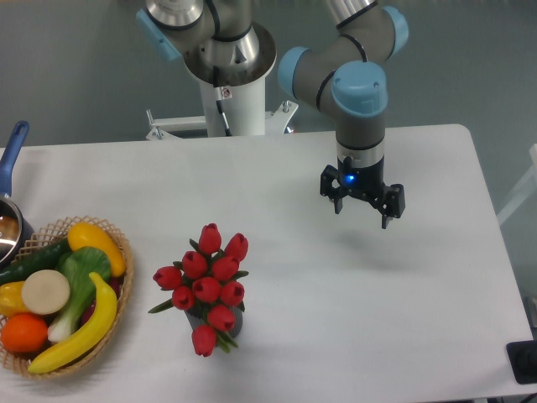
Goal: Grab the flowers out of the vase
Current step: 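Open the gripper while hovering above the table, then move the open gripper over to the red tulips in the grey vase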
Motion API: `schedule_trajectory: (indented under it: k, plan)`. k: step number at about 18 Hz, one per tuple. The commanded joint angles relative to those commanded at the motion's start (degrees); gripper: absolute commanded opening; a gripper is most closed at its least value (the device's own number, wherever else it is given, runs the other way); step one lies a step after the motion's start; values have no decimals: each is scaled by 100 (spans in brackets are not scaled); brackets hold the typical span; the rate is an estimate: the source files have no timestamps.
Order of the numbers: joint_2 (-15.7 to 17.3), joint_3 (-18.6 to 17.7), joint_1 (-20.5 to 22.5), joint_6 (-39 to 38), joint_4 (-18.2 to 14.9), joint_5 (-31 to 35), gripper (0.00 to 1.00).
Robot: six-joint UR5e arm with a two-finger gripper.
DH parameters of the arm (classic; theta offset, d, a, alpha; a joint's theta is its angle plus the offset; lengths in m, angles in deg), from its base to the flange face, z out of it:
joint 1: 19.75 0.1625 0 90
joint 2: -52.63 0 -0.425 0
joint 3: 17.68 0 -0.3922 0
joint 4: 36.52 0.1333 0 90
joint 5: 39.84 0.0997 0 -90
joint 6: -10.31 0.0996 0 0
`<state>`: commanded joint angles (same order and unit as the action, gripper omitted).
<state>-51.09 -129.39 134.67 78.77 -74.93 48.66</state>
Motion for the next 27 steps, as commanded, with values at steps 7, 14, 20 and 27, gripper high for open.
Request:
schedule_trajectory:
  k: [7,14,20,27]
  plan:
    - [9,-18,0,-131,17,-61,100]
    - [0,26,-61,-1187,62,-747,100]
    - [0,131,-386,-1967,114,-914,100]
    - [-123,386,-835,-1995,228,-1447,100]
